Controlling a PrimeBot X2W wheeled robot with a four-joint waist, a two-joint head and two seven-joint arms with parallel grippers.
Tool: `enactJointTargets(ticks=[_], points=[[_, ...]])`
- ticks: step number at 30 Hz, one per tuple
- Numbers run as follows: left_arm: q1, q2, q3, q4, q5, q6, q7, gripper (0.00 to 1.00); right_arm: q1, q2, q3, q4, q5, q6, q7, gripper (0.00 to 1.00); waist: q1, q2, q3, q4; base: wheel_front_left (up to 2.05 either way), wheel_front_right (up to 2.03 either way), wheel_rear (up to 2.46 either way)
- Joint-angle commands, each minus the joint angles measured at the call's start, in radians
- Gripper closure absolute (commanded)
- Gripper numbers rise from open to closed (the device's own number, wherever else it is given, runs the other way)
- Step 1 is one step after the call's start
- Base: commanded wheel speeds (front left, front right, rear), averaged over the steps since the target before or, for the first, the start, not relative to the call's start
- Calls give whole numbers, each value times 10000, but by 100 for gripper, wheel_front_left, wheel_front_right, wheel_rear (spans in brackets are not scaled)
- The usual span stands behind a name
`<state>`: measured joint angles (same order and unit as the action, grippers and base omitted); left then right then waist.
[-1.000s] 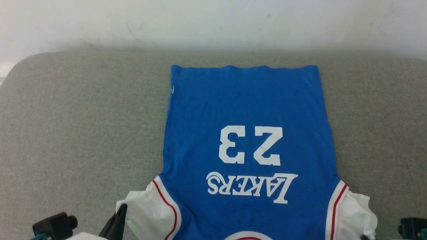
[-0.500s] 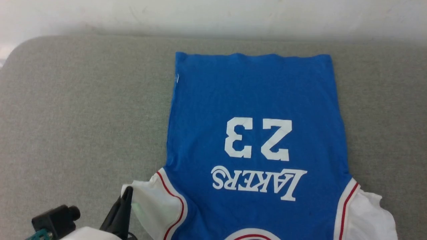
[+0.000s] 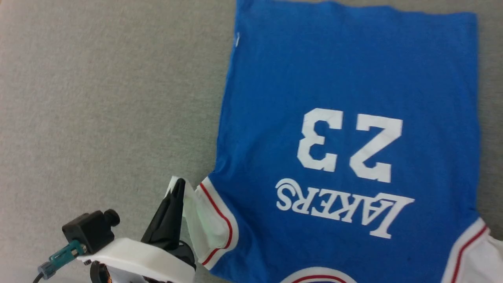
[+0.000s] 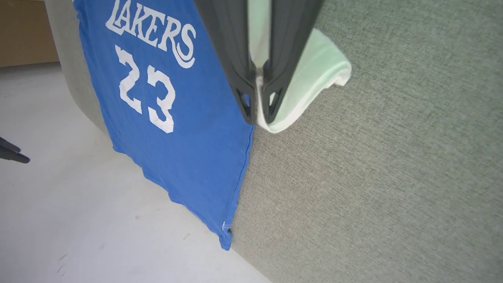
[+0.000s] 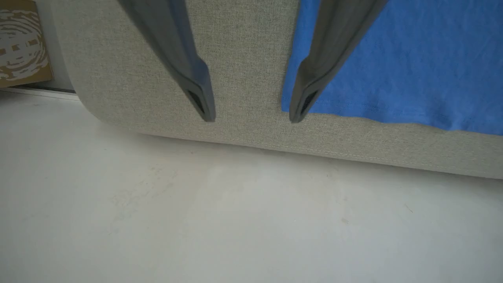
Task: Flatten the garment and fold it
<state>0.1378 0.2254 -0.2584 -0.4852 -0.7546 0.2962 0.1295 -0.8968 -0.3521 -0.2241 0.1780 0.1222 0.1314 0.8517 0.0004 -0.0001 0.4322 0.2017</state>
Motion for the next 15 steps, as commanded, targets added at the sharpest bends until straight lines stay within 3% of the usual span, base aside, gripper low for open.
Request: enactJointTargets(ticks=[1, 6, 12, 13, 14, 15], points=[[-220, -32, -47, 38, 91, -143, -91, 100, -80, -23, -100, 326, -178, -7, -77, 0, -4, 1, 1201, 1143, 0, 0, 0], [-459, -135, -185, 80, 108, -256, -177, 100, 113, 165, -1011, 1328, -660, -7, -412, 0, -4, 1, 1598, 1535, 0, 0, 0], [-485, -106, -157, 193, 90, -261, -184, 100, 331, 355, -1308, 1857, -680, -7, -761, 0, -4, 1, 1833, 1619, 0, 0, 0], [-488, -108, -145, 210, 79, -263, -195, 100, 345, 409, -1439, 1945, -665, -7, -775, 28, -4, 1, 1837, 1617, 0, 0, 0], [-492, -110, -133, 228, 69, -263, -202, 100, 360, 454, -1536, 2024, -686, -7, -780, 76, -4, 1, 1833, 1610, 0, 0, 0], [-503, -113, -124, 248, 55, -264, -204, 100, 375, 484, -1592, 2084, -734, -7, -803, 100, -4, 1, 1821, 1594, 0, 0, 0]])
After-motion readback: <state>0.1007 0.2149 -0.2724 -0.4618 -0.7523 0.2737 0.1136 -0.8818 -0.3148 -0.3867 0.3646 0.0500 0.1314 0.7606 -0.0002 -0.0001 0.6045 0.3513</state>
